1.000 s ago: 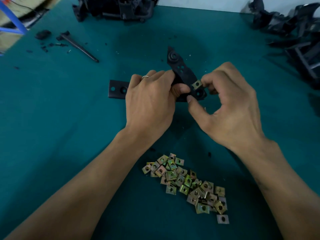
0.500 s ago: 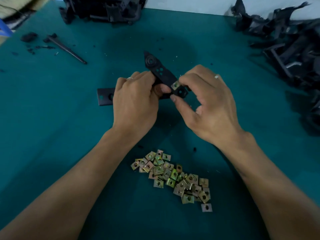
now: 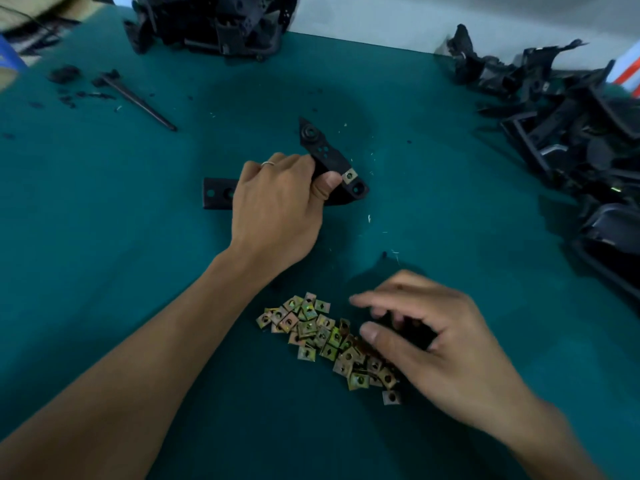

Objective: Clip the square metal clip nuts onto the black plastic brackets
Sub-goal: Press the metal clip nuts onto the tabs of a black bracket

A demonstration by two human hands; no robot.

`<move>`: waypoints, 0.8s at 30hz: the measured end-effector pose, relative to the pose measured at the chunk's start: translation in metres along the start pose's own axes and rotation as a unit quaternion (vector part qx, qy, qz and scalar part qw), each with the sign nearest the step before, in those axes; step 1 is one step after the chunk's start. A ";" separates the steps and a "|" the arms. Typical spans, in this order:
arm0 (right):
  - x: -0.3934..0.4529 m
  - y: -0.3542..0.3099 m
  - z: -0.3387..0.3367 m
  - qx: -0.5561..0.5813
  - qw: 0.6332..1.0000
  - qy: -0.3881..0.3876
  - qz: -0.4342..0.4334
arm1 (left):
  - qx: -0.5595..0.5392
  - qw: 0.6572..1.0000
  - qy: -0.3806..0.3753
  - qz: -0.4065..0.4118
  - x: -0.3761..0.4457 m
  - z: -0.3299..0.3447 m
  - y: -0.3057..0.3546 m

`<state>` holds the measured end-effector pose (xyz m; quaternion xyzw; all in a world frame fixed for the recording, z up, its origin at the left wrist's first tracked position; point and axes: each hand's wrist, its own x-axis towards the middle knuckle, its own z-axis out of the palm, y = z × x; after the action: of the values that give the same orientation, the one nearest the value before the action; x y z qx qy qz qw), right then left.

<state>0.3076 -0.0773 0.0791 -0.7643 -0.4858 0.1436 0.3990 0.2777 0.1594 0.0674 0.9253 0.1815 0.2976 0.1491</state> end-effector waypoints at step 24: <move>0.012 -0.037 0.001 -0.201 0.972 -0.112 0.052 | 0.015 0.999 -0.047 -0.015 0.002 0.004 -0.002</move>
<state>0.2893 -0.0583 0.1083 -0.8321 -0.5058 0.1488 0.1723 0.2807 0.1614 0.0646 0.9377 0.1925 0.2486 0.1476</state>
